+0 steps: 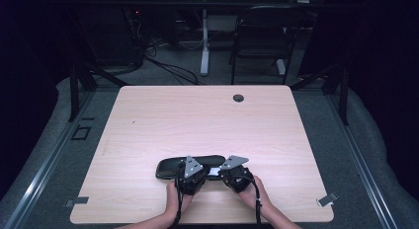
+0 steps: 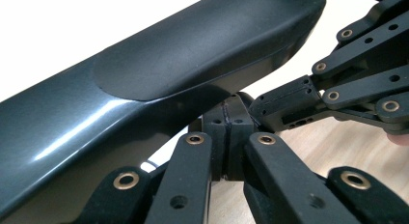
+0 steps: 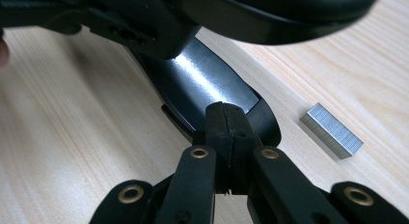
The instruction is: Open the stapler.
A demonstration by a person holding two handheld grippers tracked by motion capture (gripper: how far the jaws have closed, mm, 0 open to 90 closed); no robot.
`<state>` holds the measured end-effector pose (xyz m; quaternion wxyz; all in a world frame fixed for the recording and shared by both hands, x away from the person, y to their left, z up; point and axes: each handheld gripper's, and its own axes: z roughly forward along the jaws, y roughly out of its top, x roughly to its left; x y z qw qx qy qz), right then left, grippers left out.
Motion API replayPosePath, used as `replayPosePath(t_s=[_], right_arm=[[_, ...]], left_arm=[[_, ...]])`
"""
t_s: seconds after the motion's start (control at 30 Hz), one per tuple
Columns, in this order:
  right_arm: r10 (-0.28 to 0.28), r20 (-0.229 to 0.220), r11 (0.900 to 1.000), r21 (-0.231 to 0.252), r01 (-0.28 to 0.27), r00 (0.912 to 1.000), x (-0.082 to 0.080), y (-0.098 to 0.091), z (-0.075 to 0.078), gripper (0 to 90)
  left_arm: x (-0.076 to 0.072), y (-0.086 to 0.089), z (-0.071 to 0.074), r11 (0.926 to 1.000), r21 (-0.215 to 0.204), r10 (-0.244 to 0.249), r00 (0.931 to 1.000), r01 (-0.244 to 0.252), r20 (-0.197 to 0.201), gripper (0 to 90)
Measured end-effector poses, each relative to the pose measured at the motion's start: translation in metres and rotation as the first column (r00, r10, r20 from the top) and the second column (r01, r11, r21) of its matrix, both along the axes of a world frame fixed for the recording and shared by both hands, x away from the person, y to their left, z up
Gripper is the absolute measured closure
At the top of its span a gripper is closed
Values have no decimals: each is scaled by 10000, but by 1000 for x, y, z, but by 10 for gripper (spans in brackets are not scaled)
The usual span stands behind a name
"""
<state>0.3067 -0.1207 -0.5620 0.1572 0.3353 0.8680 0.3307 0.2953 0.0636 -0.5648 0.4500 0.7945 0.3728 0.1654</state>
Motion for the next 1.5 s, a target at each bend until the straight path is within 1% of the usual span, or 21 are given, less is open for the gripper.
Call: replayPosePath(t_s=[0.03, 0.1, 0.2, 0.23, 0.27, 0.33, 0.37, 0.4, 0.47, 0.5, 0.53, 0.57, 0.6, 0.63, 0.67, 0.7, 1.03, 1.1, 1.17, 1.2, 1.5], right_arm=[[3, -17, 9999, 101, -2, 10000, 1, -1, -1, 900], [10, -82, 9999, 110, -9, 10000, 1, -2, 0, 900], [-42, -79, 10000, 84, 42, 10000, 1, -2, 0, 900], [-63, -12, 9997, 221, 63, 10000, 1, -2, -1, 900], [-110, -73, 9997, 229, 111, 9999, 1, -1, -1, 900], [-114, -55, 9997, 220, 115, 9999, 1, -1, -1, 900], [-137, -85, 9997, 215, 138, 9999, 0, -1, -1, 900], [-132, -66, 9996, 264, 133, 9999, 0, -1, -1, 900], [-106, -66, 9997, 229, 108, 9999, 1, -2, -1, 900], [-103, -66, 9997, 235, 104, 9999, 1, -2, -1, 900], [-101, -74, 9997, 240, 103, 9999, 1, -2, -1, 900], [-88, -66, 9997, 224, 90, 9999, 1, -2, -1, 900], [-95, -48, 9996, 248, 97, 9999, 0, -2, -1, 900], [-91, -46, 9996, 250, 92, 9999, 0, -1, -1, 900], [-63, -53, 9999, 116, 64, 10000, 0, -2, 0, 900], [-91, -18, 9998, 202, 91, 10000, 0, -1, -1, 900], [-84, 24, 9999, 150, 84, 10000, 0, -1, -1, 900], [-37, 2, 10000, 66, 37, 10000, 0, 0, -1, 900], [9, 33, 10000, -24, -9, 10000, 0, 0, 0, 900], [22, 45, 10000, -37, -22, 10000, 0, 0, 0, 900], [36, 116, 10000, -23, -35, 9999, 0, 1, 0, 900]], left_arm=[[0, -1, -1, 10000, -14, 64, 10000, -64, 38, 900], [0, -3, -2, 9999, -76, 120, 9999, -120, 111, 900], [1, -6, -5, 9991, -425, 92, 9996, -81, 263, 900], [1, -8, -7, 9989, -456, 135, 9993, -119, 354, 900], [1, -9, -7, 9989, -468, 120, 9991, -101, 417, 900], [0, -10, -7, 9984, -540, 200, 9983, -171, 540, 900], [0, -11, -6, 9976, -622, 350, 9969, -306, 701, 900], [0, -11, -4, 9970, -732, 327, 9963, -269, 797, 900], [-1, -12, -2, 9974, -699, 233, 9956, -170, 906, 900], [-1, -11, -2, 9971, -737, 242, 9955, -174, 920, 900], [0, -10, -2, 9974, -718, 58, 9961, 5, 881, 900], [0, -9, -1, 9976, -698, 63, 9957, 2, 922, 900], [0, -10, -1, 9969, -785, 147, 9950, -69, 989, 900], [0, -8, 0, 9974, -720, 45, 9952, 25, 975, 900], [0, -8, 1, 9972, -746, 91, 9950, -17, 995, 900], [0, -8, 2, 9969, -783, 100, 9954, -25, 955, 900], [1, -6, 6, 9956, -939, 84, 9964, -5, 839, 900], [1, -5, 6, 9950, -1003, 101, 9968, -21, 789, 900], [1, -5, 7, 9949, -1009, 94, 9966, -11, 819, 900], [0, -5, 8, 9940, -1098, 129, 9965, -38, 821, 900], [0, -4, 16, 9912, -1323, 74, 9956, 52, 939, 900]])
